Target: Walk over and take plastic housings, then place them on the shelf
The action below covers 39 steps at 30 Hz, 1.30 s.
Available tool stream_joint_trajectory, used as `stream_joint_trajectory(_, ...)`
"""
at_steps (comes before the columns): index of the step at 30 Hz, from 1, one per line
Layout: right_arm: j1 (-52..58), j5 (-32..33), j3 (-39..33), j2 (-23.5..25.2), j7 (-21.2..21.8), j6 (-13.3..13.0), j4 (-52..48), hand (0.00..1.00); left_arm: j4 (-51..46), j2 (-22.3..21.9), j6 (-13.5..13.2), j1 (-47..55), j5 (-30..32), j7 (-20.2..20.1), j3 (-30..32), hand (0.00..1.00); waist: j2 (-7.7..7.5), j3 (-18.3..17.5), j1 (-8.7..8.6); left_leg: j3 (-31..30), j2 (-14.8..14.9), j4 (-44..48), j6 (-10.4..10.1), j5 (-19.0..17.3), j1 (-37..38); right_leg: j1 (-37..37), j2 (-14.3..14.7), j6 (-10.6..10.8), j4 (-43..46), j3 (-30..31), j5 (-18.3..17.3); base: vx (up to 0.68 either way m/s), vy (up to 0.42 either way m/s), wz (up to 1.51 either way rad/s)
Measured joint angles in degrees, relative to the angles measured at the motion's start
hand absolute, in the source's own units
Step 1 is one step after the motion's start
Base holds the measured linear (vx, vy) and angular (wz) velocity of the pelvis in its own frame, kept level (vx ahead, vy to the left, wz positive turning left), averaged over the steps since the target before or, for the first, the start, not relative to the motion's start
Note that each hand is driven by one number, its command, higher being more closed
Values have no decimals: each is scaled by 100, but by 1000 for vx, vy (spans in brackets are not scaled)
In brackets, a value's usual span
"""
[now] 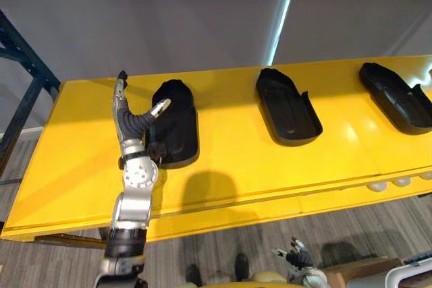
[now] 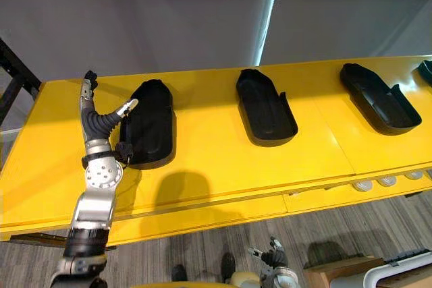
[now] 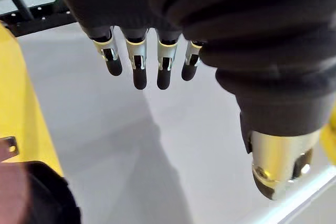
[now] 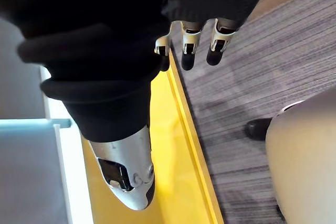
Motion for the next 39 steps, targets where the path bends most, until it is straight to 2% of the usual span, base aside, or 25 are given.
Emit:
stream_joint_trajectory(2,-2,4,5,-27,3,-27,99,0,-362,-149,-137,398,14,-8,-156,0,11,4,36,-45,16,-23,8,-8,-3,13,-1,38,14,0,-25,0,3,10)
stream_joint_trajectory(3,-2,7,4,-39,3,-63,103,0,-606,-233,-224,711,27,-15,-237,100,29,14,48,-83,27,-24,12,-12,10,11,0,101,89,6,-71,13,10,14)
stream_joint_trajectory(6,29,9,8,-78,1,-83,124,0,-1076,-310,-426,1434,252,-38,-529,100,49,10,176,-97,41,-23,4,-8,23,15,11,125,135,102,-93,9,9,5)
stream_joint_trajectory(9,40,11,13,-89,-3,-92,114,0,-1251,-315,-647,2114,450,-97,-800,100,54,7,228,-113,46,-23,-6,-38,29,18,9,181,175,120,-136,9,14,4)
stream_joint_trajectory(15,108,50,175,-90,-22,-89,91,0,-860,-480,-696,2850,447,-594,-1164,100,33,-29,359,-77,41,-20,26,-81,103,112,-16,237,175,81,-216,9,7,3)
stream_joint_trajectory(18,151,54,215,-65,-33,-80,45,0,-448,-558,-679,2925,448,-797,-1193,100,18,-43,413,-34,22,2,31,-84,108,113,-39,256,184,62,-227,36,20,2)
stream_joint_trajectory(20,305,52,225,-32,-52,-68,-95,0,-157,-552,-663,2923,455,-920,-1309,100,16,-173,479,-38,0,9,39,-49,117,117,-67,273,221,31,-239,52,25,5)
stream_joint_trajectory(27,396,47,234,36,-134,-44,-141,0,298,-528,-623,2862,679,-922,-1386,100,-9,-390,478,9,-95,7,89,-89,212,201,-164,300,218,59,-259,28,34,-1)
stream_joint_trajectory(39,421,47,229,39,-151,14,-141,0,1162,-616,-389,2188,680,-892,-1503,100,-25,-448,440,103,-114,-26,92,-91,218,193,-165,288,77,142,-228,-8,1,-4)
